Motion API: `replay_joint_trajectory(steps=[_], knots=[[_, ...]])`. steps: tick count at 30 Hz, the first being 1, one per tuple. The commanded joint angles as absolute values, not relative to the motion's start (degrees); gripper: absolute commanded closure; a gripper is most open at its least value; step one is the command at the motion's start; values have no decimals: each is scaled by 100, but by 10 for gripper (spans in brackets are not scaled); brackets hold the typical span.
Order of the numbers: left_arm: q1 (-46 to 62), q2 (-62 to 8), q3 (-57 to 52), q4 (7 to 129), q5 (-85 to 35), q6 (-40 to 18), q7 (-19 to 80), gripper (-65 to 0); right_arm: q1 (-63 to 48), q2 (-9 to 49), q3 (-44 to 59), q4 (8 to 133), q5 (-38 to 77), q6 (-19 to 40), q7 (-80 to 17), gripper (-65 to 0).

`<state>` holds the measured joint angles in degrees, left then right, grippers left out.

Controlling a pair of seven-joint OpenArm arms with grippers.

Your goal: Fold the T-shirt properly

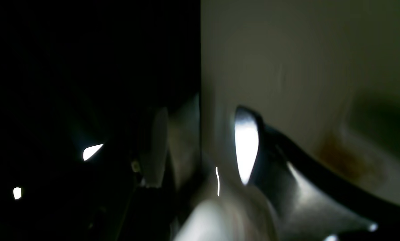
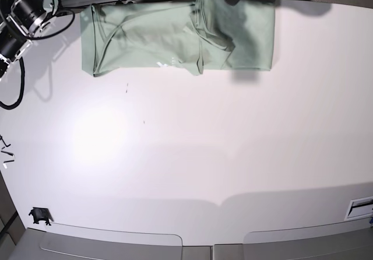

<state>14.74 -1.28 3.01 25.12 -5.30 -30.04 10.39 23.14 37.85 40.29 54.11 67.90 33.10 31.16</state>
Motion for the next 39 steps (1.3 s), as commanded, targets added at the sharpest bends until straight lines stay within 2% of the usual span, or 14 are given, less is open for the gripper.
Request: replay_joint_trajectory(steps=[1, 5, 8, 13, 20, 24, 39], knots=[[1509, -97, 309, 2532, -558, -3085, 1017, 0, 2445, 3955, 4042, 5513, 6744, 3404, 3441, -301], [1509, -97, 309, 2532, -558, -3085, 1017, 0, 2394, 3955, 4042, 5513, 6582, 3402, 4530, -301], [1509, -97, 309, 2532, -558, -3085, 1017, 0, 2311, 3953, 4038, 5513, 6289, 3402, 4493, -301], [1509, -97, 309, 2532, -558, -3085, 1017, 0, 2303, 3955, 3938, 5513, 6294, 3404, 3306, -301], [1509, -97, 309, 2532, -558, -3085, 1017, 0, 2303, 3953, 3918, 5513, 6296, 3406, 54, -301], [1509, -97, 309, 2532, -558, -3085, 1017, 0, 2303, 3953, 3918, 5513, 6296, 3409, -1138, -301], [1509, -97, 309, 2532, -558, -3085, 1017, 0, 2259, 3948, 3754, 5513, 6292, 3404, -1286, -301]])
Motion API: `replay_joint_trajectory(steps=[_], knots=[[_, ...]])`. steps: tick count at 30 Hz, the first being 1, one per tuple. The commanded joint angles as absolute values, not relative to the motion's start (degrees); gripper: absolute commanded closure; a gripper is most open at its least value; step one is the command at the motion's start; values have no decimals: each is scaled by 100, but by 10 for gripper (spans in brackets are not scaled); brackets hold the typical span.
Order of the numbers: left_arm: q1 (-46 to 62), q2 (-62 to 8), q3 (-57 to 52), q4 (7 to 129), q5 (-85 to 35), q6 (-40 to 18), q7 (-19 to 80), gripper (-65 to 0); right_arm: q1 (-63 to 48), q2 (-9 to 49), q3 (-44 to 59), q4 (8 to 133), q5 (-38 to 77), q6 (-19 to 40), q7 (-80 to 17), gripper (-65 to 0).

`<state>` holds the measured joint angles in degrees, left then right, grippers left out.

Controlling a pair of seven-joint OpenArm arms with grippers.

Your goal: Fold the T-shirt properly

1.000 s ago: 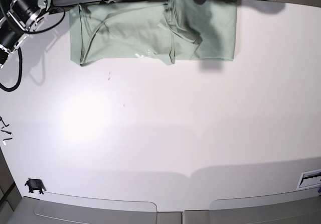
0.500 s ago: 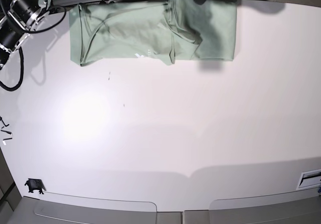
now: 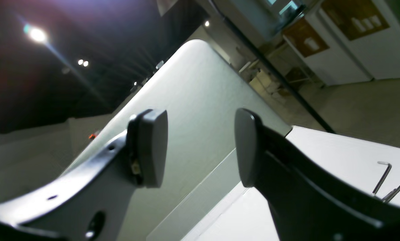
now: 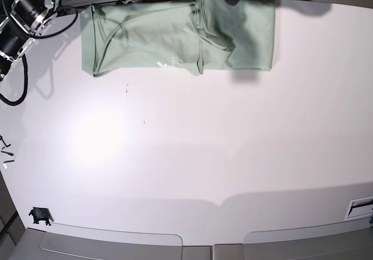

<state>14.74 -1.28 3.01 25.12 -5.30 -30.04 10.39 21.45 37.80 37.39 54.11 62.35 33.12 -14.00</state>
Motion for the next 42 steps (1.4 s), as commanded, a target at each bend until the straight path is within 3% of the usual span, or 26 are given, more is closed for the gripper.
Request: replay_joint_trajectory(steps=[1, 8, 42], knots=[[1509, -97, 309, 2534, -558, -3085, 1017, 0, 2206, 3935, 3712, 5513, 6294, 3391, -1286, -301], [1509, -97, 309, 2532, -558, -3085, 1017, 0, 2102, 3697, 3634, 5513, 6298, 3385, -1280, -301], [1509, -97, 309, 2532, -558, -3085, 1017, 0, 2049, 3699, 3634, 5518, 6353, 3299, -1243, -301]])
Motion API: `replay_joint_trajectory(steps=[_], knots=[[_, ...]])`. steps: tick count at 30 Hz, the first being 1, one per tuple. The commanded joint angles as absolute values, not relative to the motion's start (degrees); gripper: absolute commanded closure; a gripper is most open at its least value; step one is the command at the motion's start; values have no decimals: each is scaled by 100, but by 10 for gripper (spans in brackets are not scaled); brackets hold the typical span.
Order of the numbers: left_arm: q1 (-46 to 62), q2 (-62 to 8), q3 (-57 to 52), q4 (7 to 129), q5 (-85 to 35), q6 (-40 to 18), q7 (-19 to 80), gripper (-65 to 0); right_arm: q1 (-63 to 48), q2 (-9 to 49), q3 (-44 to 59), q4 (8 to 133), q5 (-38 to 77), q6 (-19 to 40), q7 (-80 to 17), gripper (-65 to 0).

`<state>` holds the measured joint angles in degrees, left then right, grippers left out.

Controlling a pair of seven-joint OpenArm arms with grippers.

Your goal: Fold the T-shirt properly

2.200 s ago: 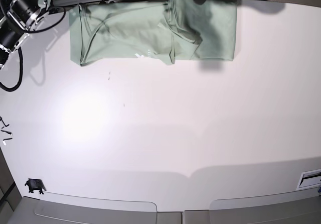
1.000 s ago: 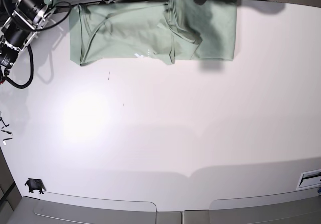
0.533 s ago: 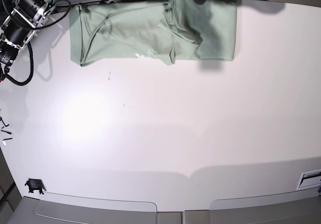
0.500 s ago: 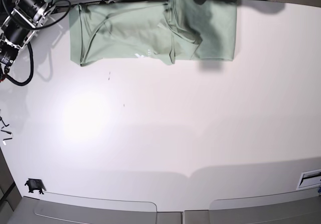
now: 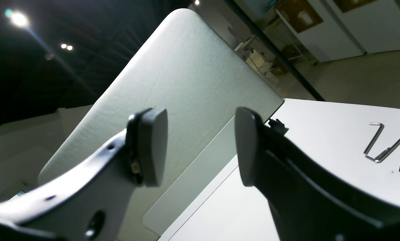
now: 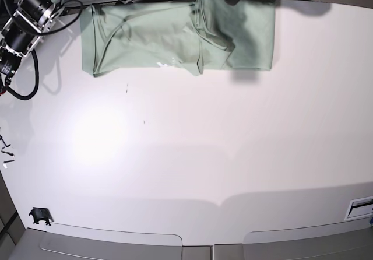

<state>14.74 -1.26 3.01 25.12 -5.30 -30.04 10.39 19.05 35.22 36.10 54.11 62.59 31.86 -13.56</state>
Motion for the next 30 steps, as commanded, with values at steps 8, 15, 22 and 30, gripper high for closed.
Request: replay_joint_trajectory(steps=[8, 15, 22, 30], knots=[[1509, -97, 309, 2532, -558, -3085, 1017, 0, 2062, 3699, 3634, 5518, 6534, 3301, -1245, -301], [1509, -97, 309, 2532, -558, -3085, 1017, 0, 2095, 3699, 3634, 5518, 6536, 3304, -1243, -301], [1509, -97, 309, 2532, -558, -3085, 1017, 0, 2093, 3699, 3634, 5518, 7188, 3306, -1243, -301], [1507, -97, 309, 2532, -558, -3085, 1017, 0, 2095, 3699, 3634, 5518, 8442, 3308, -1247, -301]])
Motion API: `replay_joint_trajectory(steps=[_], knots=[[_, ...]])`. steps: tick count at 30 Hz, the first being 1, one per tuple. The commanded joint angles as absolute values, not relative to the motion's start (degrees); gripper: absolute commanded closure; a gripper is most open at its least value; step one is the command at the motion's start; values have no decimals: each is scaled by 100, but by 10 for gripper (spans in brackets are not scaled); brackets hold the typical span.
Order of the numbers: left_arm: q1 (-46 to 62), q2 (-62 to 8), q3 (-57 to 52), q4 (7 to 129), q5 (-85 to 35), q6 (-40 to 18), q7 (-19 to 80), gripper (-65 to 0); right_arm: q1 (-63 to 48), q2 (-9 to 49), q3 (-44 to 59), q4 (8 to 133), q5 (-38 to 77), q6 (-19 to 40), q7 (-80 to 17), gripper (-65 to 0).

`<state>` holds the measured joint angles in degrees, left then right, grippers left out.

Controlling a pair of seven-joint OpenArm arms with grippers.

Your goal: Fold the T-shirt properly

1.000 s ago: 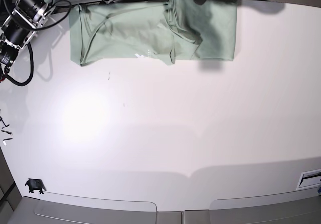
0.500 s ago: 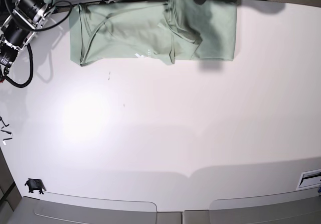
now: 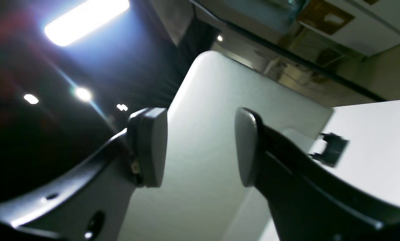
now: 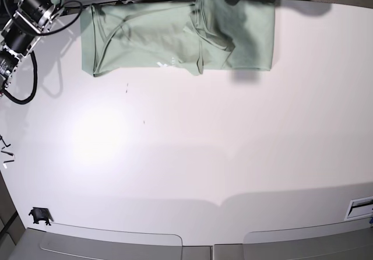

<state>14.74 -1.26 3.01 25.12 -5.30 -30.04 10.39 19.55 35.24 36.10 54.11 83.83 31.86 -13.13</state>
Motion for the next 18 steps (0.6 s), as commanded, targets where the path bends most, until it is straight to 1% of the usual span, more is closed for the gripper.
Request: replay_joint_trajectory(steps=[1, 12, 18], knots=[[1509, -97, 309, 2532, -558, -3085, 1017, 0, 2095, 3699, 3634, 5518, 8500, 3308, -1245, -301], [1509, -97, 309, 2532, -558, -3085, 1017, 0, 2130, 3699, 3634, 5518, 8500, 3308, -1247, -301], [1509, -97, 309, 2532, -556, -3085, 1017, 0, 2668, 3750, 3636, 5518, 8500, 3312, -1251, -301]])
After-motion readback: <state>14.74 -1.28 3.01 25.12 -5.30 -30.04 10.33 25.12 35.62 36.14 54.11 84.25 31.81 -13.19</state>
